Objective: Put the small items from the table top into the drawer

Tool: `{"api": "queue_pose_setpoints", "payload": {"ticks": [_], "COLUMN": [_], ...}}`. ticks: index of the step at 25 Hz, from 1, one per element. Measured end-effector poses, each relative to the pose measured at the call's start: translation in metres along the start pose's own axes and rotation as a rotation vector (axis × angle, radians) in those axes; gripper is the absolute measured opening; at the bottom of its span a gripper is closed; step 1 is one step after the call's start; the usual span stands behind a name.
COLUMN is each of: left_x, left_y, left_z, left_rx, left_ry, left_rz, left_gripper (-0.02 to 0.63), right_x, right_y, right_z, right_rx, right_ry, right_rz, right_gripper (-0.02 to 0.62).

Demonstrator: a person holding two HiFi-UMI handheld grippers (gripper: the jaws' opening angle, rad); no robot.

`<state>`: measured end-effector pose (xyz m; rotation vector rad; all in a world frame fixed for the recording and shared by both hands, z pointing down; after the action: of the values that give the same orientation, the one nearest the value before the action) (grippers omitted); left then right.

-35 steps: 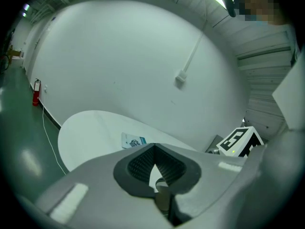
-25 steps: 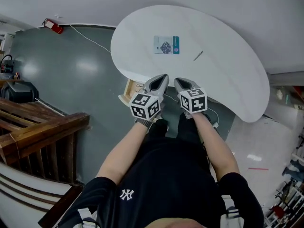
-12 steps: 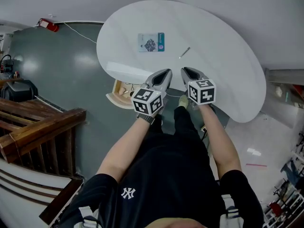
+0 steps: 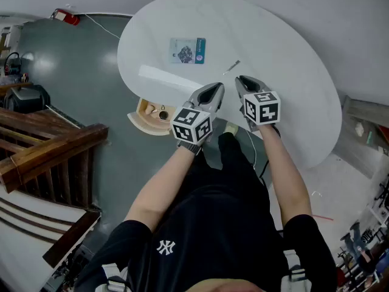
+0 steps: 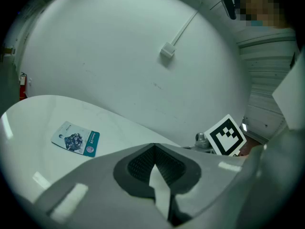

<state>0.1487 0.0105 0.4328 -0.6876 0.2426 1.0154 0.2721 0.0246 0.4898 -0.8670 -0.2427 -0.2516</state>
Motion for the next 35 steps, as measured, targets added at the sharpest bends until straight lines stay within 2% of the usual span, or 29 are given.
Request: {"api": "queue_pose_setpoints", "payload": {"ticks": [13,23,29,32,35], "left_x": [-0.019,-0.028,-0.032,-0.034,-0.035], "left_y": [-0.042,-0.049,-0.048,-0.046,-0.043], "left_z": [0.01,0.011,0.012,0.013,0.012], "left_rx": [-0.03,-0.038,-0.038,-0.036,-0.03], "left_ry": [0.042,0.063,0.073,0.076,0.075], "left_rz": [-0.066,-0.09,-0.099,-0.102,-0.102], "left_gripper": [0.0,0.001,0.001,0.001,0.0], "right_x": [0.068,0.076,0.071,0.071,0.076], "right_y": [-0.072,-0.097,-0.103,-0.103,-0.1], "right_z": [-0.008,-0.011,-0.013,-0.013,-0.011], "right_rx": [-0.103,-0.153,-0.176,-0.179,-0.156], "right_ry": [-0.004,0.02,0.065,0.023,-0.099], "right_rz": [-0.006,-0.024,-0.026,-0.045,-0.079], "right_gripper": [0.104,0.108,0.063,0.061,0.049]}}
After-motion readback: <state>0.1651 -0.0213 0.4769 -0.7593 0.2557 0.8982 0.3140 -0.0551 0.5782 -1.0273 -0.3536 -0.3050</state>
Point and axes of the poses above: the fingertips, and each gripper's own axes: y backward along the fingers, x to its right, z out of its underside, the point moved 5 cm from there along y, backward along the fingers, and after that the axes turned 5 degrees about -x, right-handed, at the moved point
